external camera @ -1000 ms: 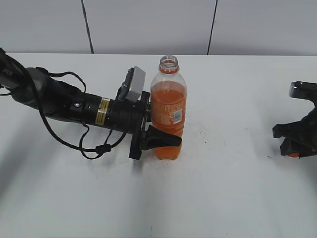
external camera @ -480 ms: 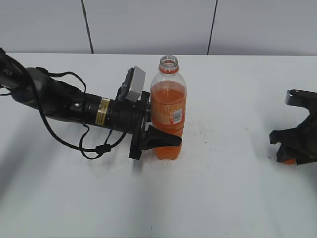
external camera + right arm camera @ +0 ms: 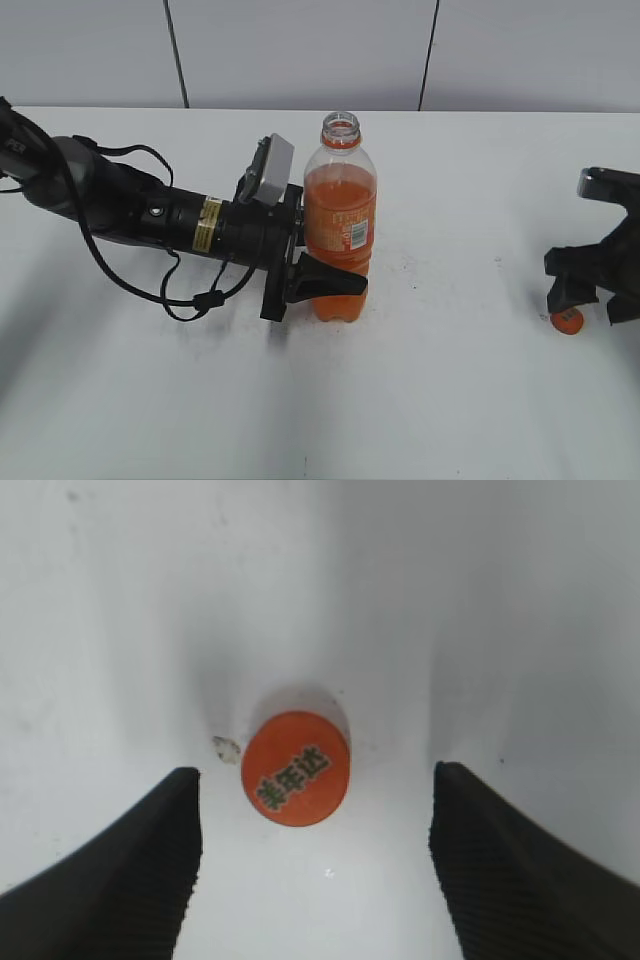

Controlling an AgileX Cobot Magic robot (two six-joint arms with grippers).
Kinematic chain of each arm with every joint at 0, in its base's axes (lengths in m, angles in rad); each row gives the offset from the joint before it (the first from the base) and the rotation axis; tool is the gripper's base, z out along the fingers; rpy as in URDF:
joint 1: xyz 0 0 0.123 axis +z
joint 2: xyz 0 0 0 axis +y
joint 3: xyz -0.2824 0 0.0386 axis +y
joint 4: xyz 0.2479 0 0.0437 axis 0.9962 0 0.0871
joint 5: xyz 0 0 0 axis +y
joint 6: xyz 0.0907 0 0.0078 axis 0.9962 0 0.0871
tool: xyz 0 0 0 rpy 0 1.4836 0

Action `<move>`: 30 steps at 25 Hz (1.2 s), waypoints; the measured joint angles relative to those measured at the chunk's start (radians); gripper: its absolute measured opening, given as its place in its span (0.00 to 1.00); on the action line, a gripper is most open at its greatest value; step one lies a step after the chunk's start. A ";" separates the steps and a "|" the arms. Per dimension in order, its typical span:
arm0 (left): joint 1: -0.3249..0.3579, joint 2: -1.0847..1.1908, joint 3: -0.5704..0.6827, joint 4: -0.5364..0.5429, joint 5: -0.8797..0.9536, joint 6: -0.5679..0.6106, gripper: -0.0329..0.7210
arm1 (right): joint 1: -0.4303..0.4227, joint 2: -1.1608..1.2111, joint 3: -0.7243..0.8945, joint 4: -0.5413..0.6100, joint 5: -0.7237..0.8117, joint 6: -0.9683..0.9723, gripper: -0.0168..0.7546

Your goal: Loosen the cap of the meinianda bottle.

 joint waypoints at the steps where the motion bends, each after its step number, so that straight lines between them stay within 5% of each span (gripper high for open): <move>1: 0.000 0.000 0.000 -0.004 0.001 0.000 0.57 | -0.001 -0.014 -0.020 0.000 0.018 0.000 0.70; 4: -0.001 0.002 0.000 -0.024 0.005 0.000 0.59 | -0.001 -0.052 -0.073 0.001 0.059 0.000 0.70; 11: -0.001 0.001 0.000 -0.067 -0.024 0.000 0.84 | -0.001 -0.123 -0.132 0.001 0.111 0.000 0.70; 30: -0.001 -0.218 0.000 -0.039 -0.027 -0.055 0.83 | -0.001 -0.250 -0.193 0.003 0.155 0.000 0.70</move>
